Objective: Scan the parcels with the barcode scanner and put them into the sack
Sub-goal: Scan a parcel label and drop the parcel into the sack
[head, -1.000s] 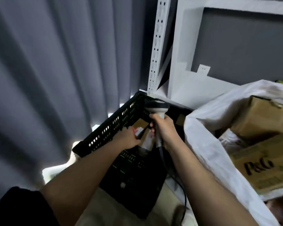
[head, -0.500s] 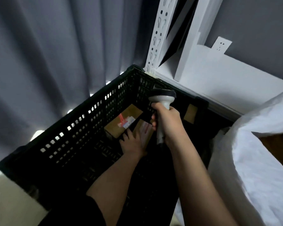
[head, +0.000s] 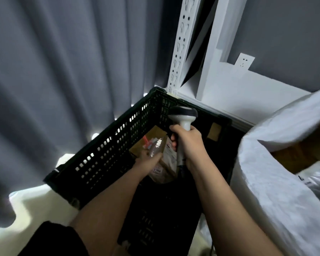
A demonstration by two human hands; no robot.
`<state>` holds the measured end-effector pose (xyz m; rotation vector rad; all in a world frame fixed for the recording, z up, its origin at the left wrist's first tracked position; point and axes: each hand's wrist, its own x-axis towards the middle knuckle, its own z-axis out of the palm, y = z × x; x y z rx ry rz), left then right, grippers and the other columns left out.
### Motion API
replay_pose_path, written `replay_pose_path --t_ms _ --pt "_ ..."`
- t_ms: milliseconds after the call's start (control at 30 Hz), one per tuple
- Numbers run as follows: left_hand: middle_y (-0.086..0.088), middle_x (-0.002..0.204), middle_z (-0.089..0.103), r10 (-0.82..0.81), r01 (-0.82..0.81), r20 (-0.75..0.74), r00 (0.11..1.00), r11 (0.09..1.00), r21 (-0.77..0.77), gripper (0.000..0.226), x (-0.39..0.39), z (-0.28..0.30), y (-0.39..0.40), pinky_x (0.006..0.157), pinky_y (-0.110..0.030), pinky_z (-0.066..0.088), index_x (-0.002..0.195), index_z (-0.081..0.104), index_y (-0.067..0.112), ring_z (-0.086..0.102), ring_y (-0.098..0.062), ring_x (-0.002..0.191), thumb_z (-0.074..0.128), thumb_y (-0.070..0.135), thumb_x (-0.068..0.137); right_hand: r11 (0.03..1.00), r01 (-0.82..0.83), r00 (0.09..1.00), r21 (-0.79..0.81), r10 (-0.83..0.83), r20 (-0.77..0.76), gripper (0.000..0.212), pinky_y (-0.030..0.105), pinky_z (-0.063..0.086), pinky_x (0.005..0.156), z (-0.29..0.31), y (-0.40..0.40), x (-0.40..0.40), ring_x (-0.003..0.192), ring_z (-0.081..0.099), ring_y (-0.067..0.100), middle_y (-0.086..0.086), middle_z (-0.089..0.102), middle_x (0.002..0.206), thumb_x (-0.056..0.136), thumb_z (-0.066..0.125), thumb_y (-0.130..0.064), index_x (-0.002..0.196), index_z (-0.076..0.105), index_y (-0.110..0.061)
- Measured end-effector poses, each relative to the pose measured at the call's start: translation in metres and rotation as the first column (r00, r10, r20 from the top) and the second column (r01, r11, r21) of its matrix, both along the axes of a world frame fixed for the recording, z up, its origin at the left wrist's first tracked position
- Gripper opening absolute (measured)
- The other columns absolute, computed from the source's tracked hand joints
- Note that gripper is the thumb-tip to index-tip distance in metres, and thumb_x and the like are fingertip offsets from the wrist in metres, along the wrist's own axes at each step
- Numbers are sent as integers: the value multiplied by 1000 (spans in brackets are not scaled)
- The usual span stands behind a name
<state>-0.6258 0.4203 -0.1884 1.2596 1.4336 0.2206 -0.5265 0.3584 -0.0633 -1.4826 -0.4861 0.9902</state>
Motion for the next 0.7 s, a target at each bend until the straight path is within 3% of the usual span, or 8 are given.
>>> replay_pose_path --t_ms 100,200,367,433,467,533,600,700 --pt "-3 121 62 110 -88 218 970 990 -110 68 -33 48 -20 88 -33 46 124 54 18 59 -19 99 52 70 82 998 -55 998 43 57 -30 14 19 34 38 28 -23 -13 35 40 8 2 49 51 87 64 -3 82 51 -7" --pt "-2 90 69 189 -142 301 935 975 -170 47 -77 108 -60 87 -32 43 88 64 20 60 -16 87 39 59 92 992 -80 997 102 80 4 16 21 36 40 69 -61 -33 37 41 9 0 50 51 86 65 -2 82 51 -9" --pt "-4 88 68 313 -239 459 831 947 -212 41 -121 175 -117 87 -35 46 91 66 18 62 -22 91 50 55 86 981 -39 990 191 12 142 17 20 39 47 114 -126 -60 43 45 6 1 56 60 85 70 -7 79 56 -14" --pt "-4 99 68 277 -222 539 795 961 -167 33 -130 186 -142 84 -34 48 105 64 21 63 -22 96 55 48 88 971 0 989 239 -35 141 14 16 40 47 117 -151 -68 44 49 2 0 58 64 84 72 -9 86 58 -11" --pt "-4 107 68 245 -210 588 771 969 -128 40 -133 190 -154 84 -33 50 118 59 22 65 -23 100 61 46 86 959 25 993 284 -56 103 16 15 41 47 119 -163 -71 45 51 1 -1 58 64 84 72 -8 93 58 -9" --pt "-7 122 65 199 -183 672 713 978 -96 79 -140 188 -168 85 -34 55 139 43 21 66 -24 107 77 46 72 939 62 997 339 -71 14 21 16 41 46 117 -184 -74 45 49 5 -1 55 57 86 71 -9 100 56 -5" --pt "-9 131 60 163 -147 725 669 985 -85 113 -145 180 -172 89 -35 55 148 31 20 64 -25 111 89 44 53 929 63 998 366 -48 -49 20 20 38 45 115 -201 -76 44 44 11 3 51 55 89 68 -14 100 54 -4" --pt "-9 132 60 122 -140 755 644 989 -40 121 -147 178 -172 103 -38 46 147 33 10 61 -22 117 95 37 46 929 11 996 369 21 -83 12 23 37 44 117 -219 -79 47 42 13 3 49 56 92 63 -13 96 54 -7"
